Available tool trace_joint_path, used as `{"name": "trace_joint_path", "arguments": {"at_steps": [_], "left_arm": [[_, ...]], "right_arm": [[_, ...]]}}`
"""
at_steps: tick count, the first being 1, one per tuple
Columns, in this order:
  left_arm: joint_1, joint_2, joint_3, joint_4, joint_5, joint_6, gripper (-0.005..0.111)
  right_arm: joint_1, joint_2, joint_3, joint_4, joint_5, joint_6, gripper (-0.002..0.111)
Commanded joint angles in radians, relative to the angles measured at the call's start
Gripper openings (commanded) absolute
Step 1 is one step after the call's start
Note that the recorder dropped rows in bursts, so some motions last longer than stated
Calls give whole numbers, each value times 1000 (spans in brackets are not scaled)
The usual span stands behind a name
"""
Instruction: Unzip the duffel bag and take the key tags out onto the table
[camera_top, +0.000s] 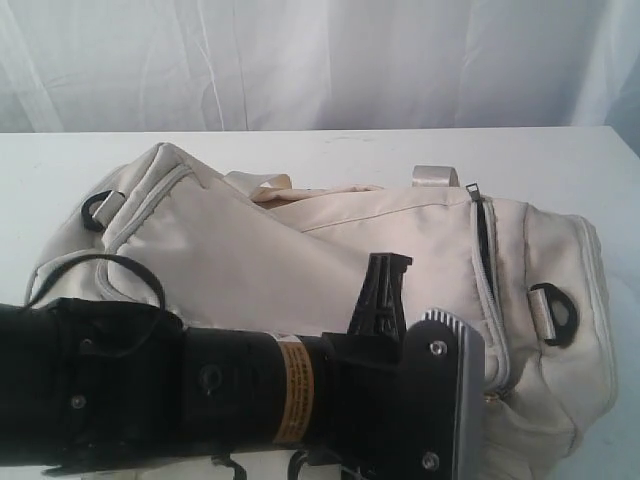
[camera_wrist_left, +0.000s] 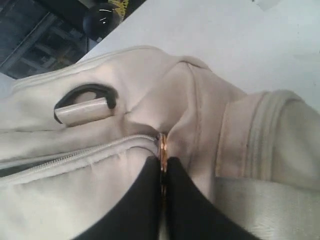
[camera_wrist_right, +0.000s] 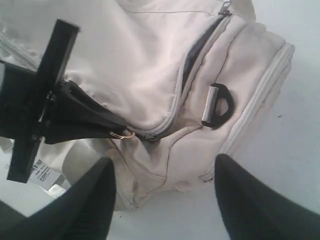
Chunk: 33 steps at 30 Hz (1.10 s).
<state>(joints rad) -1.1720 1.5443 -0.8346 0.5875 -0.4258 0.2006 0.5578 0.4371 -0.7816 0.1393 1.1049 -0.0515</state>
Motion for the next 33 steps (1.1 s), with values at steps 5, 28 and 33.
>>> {"name": "trace_joint_path", "arguments": {"at_steps": [5, 28, 33], "left_arm": [[-6, -75, -5, 1, -26, -191, 6], [-6, -86, -5, 4, 60, -311, 6], [-6, -86, -4, 4, 82, -368, 6]], "right_arm": [[1, -2, 26, -17, -154, 107, 57], [1, 325, 180, 76, -477, 196, 57], [1, 335, 180, 80, -480, 196, 57]]}}
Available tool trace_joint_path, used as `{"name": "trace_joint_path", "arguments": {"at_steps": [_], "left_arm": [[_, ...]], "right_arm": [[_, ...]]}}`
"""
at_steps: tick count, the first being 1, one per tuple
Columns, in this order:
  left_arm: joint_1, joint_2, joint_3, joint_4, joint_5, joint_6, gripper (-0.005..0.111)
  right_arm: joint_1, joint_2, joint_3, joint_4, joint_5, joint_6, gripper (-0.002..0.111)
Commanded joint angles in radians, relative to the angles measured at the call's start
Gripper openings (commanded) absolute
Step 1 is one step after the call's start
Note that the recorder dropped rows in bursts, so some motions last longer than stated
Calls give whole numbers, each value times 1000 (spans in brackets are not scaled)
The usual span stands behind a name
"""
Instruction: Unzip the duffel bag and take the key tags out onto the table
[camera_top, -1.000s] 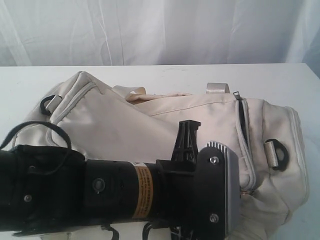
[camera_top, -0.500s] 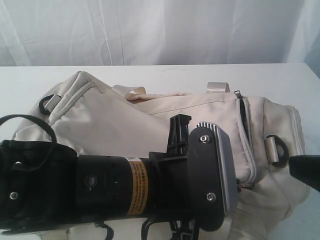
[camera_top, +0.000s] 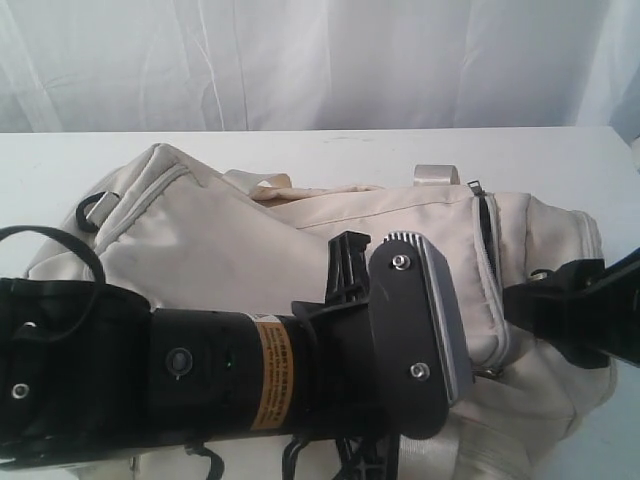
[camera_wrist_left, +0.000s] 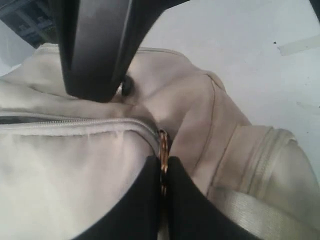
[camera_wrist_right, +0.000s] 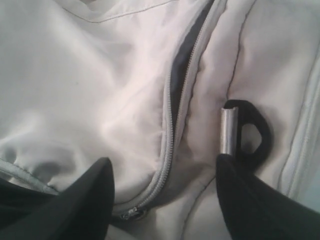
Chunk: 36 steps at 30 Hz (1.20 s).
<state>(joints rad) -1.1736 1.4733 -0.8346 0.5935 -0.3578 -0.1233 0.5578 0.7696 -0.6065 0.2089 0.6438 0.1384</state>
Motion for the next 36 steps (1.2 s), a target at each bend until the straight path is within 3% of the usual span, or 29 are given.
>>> {"name": "trace_joint_path", "arguments": {"at_steps": [1, 8, 16, 19, 23, 31, 36], "left_arm": [[-5, -14, -4, -2, 14, -44, 6], [-5, -12, -4, -2, 14, -129, 13], [-5, 35, -4, -3, 11, -205, 41], [-5, 44, -4, -3, 1, -205, 42], [-5, 44, -4, -3, -129, -195, 42], [-5, 52, -4, -3, -38, -115, 42], [-5, 52, -4, -26, -83, -105, 40]], "right_arm": [[1, 3, 5, 11, -18, 6, 57], [1, 3, 5, 19, -17, 6, 57], [1, 3, 5, 23, -10, 6, 57], [1, 3, 5, 23, -10, 6, 57], [1, 3, 5, 21, -10, 6, 57], [1, 3, 5, 21, -10, 6, 57], [1, 3, 5, 21, -10, 6, 57]]}}
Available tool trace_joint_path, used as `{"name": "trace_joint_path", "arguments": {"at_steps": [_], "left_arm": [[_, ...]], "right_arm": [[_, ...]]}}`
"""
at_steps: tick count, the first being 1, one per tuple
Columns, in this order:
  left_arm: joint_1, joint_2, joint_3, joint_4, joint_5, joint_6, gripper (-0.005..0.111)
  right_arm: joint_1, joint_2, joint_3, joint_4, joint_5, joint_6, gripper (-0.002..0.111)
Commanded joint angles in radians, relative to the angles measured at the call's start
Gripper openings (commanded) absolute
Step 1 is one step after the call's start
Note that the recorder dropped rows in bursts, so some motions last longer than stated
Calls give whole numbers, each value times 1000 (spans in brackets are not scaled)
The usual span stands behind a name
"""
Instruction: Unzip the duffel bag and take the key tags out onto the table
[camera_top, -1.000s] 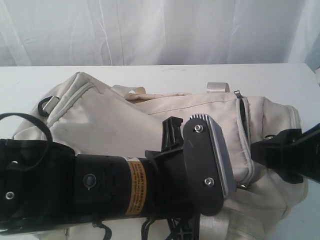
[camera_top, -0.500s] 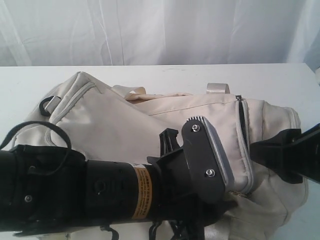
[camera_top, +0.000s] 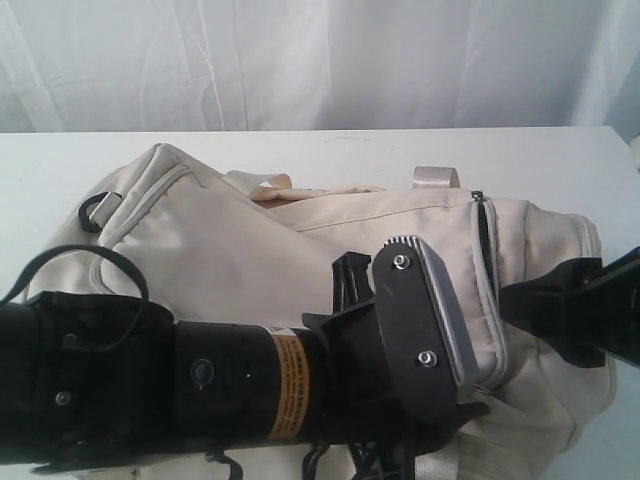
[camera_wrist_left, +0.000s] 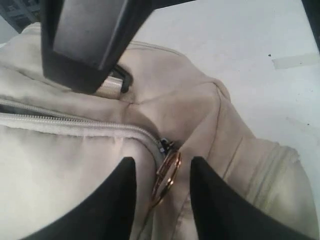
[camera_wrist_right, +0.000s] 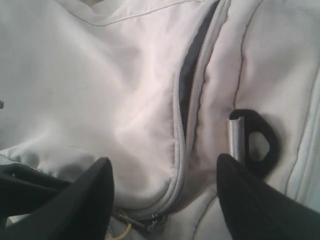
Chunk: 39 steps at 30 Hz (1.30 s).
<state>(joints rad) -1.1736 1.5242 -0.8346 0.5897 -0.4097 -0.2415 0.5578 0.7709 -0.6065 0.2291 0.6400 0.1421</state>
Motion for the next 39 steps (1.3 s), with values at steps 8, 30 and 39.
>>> {"name": "trace_joint_path", "arguments": {"at_steps": [8, 30, 39], "left_arm": [[-5, 1, -4, -22, -42, 13, 14], [-5, -108, -4, -18, 70, -101, 0], [-9, -187, -4, 7, 145, -261, 0]], "right_arm": [[1, 1, 5, 1, -6, 2, 57], [1, 1, 5, -83, 66, -11, 57], [1, 1, 5, 20, -3, -6, 57]]}}
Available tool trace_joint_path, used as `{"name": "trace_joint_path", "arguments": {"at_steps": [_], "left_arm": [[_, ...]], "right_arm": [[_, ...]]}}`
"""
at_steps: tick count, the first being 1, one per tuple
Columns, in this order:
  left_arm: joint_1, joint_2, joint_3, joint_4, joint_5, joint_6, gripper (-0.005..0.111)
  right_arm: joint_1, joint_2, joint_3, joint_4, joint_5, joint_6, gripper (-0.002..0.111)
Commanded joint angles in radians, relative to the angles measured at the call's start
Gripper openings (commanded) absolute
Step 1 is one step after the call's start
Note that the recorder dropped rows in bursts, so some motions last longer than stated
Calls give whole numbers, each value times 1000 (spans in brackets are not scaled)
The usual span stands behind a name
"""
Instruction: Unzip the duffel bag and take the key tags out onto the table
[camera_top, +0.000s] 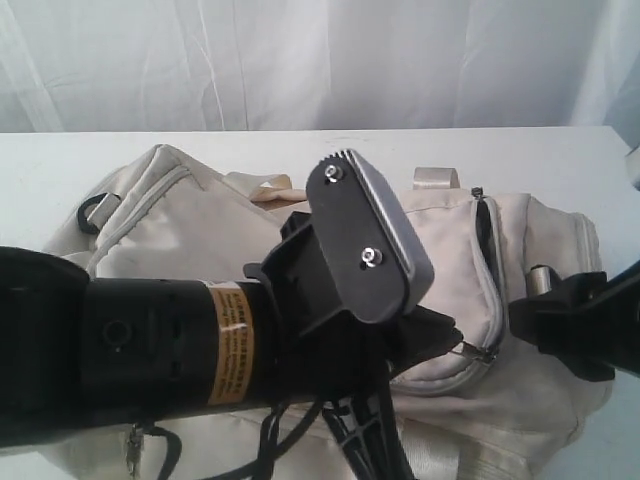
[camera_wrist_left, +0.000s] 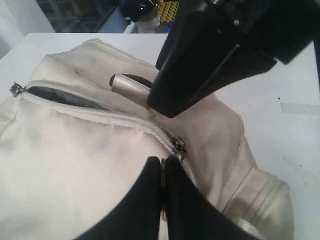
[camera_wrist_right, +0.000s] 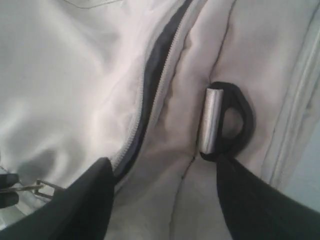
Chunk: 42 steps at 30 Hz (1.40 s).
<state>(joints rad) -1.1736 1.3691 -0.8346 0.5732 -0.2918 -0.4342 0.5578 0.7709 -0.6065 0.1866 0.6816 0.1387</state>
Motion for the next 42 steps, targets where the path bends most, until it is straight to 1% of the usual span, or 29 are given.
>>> {"name": "trace_joint_path", "arguments": {"at_steps": [1, 5, 10, 12, 15, 19, 21, 23, 28, 31, 32, 33, 36, 38, 42], "left_arm": [[-15, -36, -4, 23, 33, -68, 0], [-51, -43, -4, 26, 43, -67, 0], [-129, -43, -4, 26, 53, -67, 0], [-149, -43, -4, 26, 58, -64, 0], [-164, -43, -4, 26, 86, -64, 0], [-164, -43, -4, 26, 128, -67, 0], [-164, -43, -4, 26, 131, -66, 0], [-164, -43, -4, 26, 128, -66, 0], [-164, -43, -4, 26, 128, -66, 0], [-164, -43, -4, 26, 128, -90, 0], [-164, -43, -4, 26, 128, -105, 0], [-164, -43, -4, 26, 128, -119, 0], [-164, -43, -4, 26, 141, -123, 0], [-164, -43, -4, 26, 178, -131, 0], [-164, -48, -4, 26, 276, -198, 0]], "right_arm": [[1, 1, 5, 76, -49, -3, 57], [1, 26, 5, 95, -47, -3, 57], [1, 90, 5, 137, -47, -3, 57], [1, 114, 5, 139, -47, -3, 57], [1, 136, 5, 152, -51, -3, 57], [1, 150, 5, 215, -71, -3, 56], [1, 150, 5, 226, -99, -3, 52], [1, 150, 5, 222, -115, -3, 43], [1, 150, 5, 220, -151, -3, 17], [1, 150, 5, 205, -186, -3, 5], [1, 150, 5, 198, -197, -3, 2], [1, 150, 5, 191, -208, -3, 0], [1, 150, 5, 175, -235, -3, 0], [1, 150, 5, 175, -258, -3, 0], [1, 150, 5, 162, -305, -3, 0]]}}
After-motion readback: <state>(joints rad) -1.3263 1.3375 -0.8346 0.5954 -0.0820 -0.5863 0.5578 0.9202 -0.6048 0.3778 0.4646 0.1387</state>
